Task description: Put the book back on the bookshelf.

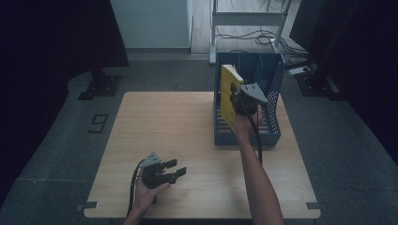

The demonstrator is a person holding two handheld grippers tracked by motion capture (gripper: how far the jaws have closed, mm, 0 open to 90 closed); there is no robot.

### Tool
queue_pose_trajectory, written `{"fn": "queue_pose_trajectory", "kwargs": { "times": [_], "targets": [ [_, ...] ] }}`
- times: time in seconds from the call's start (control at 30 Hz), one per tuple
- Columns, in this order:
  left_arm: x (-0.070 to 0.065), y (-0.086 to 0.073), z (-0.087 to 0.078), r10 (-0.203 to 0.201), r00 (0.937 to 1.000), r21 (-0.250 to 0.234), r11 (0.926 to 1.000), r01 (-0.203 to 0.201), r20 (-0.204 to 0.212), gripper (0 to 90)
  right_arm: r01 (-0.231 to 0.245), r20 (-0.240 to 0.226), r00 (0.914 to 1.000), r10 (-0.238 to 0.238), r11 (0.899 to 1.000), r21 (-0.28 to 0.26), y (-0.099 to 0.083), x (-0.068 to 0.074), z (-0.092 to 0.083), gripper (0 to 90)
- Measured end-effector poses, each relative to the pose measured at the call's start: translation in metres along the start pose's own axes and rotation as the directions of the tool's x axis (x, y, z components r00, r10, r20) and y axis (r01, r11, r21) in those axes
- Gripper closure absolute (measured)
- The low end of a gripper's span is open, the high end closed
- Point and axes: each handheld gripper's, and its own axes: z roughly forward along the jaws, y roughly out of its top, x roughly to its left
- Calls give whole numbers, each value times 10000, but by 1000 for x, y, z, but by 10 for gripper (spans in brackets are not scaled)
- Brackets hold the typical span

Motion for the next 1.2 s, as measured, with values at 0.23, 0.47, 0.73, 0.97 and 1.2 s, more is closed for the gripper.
{"fn": "queue_pose_trajectory", "kwargs": {
  "times": [0.23, 0.47, 0.73, 0.97, 1.2],
  "targets": [
    [0, 0, 0, 20, 10000, -46, 10000, -20, 77, 376, 38, 40, 10000, -37, 10000, -67, -3, 2, 5, 751],
    [1, 0, 0, 4, 10000, -17, 10000, -4, 41, 376, 330, 155, 9993, -330, 9995, 18, -3, 2, 14, 751],
    [1, -1, 0, -24, 10000, -21, 10000, 24, 33, 376, 197, 265, 9995, -200, 9997, 108, -6, 2, 22, 750],
    [1, -1, 0, -26, 10000, -2, 10000, 26, 66, 376, 183, 335, 9993, -190, 9996, 227, -12, 3, 27, 750],
    [1, -1, 1, -44, 10000, 24, 10000, 44, 71, 376, 34, 514, 9987, -42, 9999, 148, -15, 1, 31, 750]
  ]
}}
